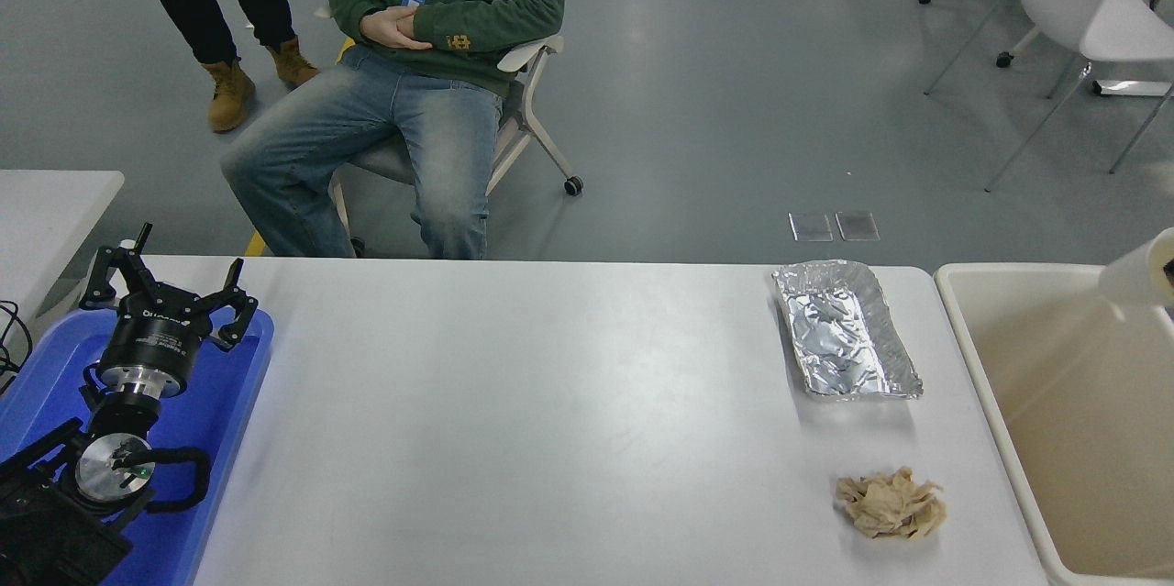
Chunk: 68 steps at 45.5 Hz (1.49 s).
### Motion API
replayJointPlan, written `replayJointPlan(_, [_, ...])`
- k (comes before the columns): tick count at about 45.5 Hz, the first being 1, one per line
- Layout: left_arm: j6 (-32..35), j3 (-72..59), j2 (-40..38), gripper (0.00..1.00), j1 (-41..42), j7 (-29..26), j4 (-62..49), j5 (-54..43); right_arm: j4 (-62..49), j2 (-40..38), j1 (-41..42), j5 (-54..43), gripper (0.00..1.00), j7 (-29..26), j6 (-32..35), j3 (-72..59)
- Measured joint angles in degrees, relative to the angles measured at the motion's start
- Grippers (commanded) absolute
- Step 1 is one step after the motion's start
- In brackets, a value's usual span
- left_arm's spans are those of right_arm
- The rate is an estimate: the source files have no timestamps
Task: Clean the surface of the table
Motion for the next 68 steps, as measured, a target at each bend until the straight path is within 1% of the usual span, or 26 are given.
replayJointPlan(19, [0.0, 0.0, 0.0, 1.0, 0.0, 0.0, 0.0, 0.0, -5.4, 6.7, -3.2, 0.4, 0.0, 1.9, -4.3, -7.3])
replayJointPlan(32, [0.0, 0.0, 0.0, 1.0, 0.0, 0.0, 0.0, 0.0, -6.9, 8.4, -4.0, 0.7, 0.01, 1.9, -5.6, -9.1])
replayJointPlan(34, [0.0, 0.0, 0.0, 1.0, 0.0, 0.0, 0.0, 0.0, -7.0, 8.6, -4.1, 0.7, 0.08, 1.9, -5.8, -9.2])
replayJointPlan(36, [0.0, 0.0, 0.0, 1.0, 0.0, 0.0, 0.0, 0.0, -7.1, 8.7, -4.2, 0.8, 0.18, 1.8, -6.0, -9.3])
replayJointPlan(39, [0.0, 0.0, 0.0, 1.0, 0.0, 0.0, 0.0, 0.0, -7.3, 8.9, -4.3, 0.8, 0.37, 1.7, -6.2, -9.3])
replayJointPlan(41, [0.0, 0.0, 0.0, 1.0, 0.0, 0.0, 0.0, 0.0, -7.4, 9.0, -4.3, 0.8, 0.53, 1.7, -6.3, -9.4])
replayJointPlan(42, [0.0, 0.0, 0.0, 1.0, 0.0, 0.0, 0.0, 0.0, -7.5, 9.0, -4.3, 0.8, 0.91, 1.6, -6.4, -9.4])
replayJointPlan(43, [0.0, 0.0, 0.0, 1.0, 0.0, 0.0, 0.0, 0.0, -7.6, 9.1, -4.4, 0.9, 1.0, 1.6, -6.5, -9.4])
replayJointPlan(68, [0.0, 0.0, 0.0, 1.0, 0.0, 0.0, 0.0, 0.0, -8.3, 9.8, -4.0, 3.3, 1.0, 1.3, -6.7, -9.0])
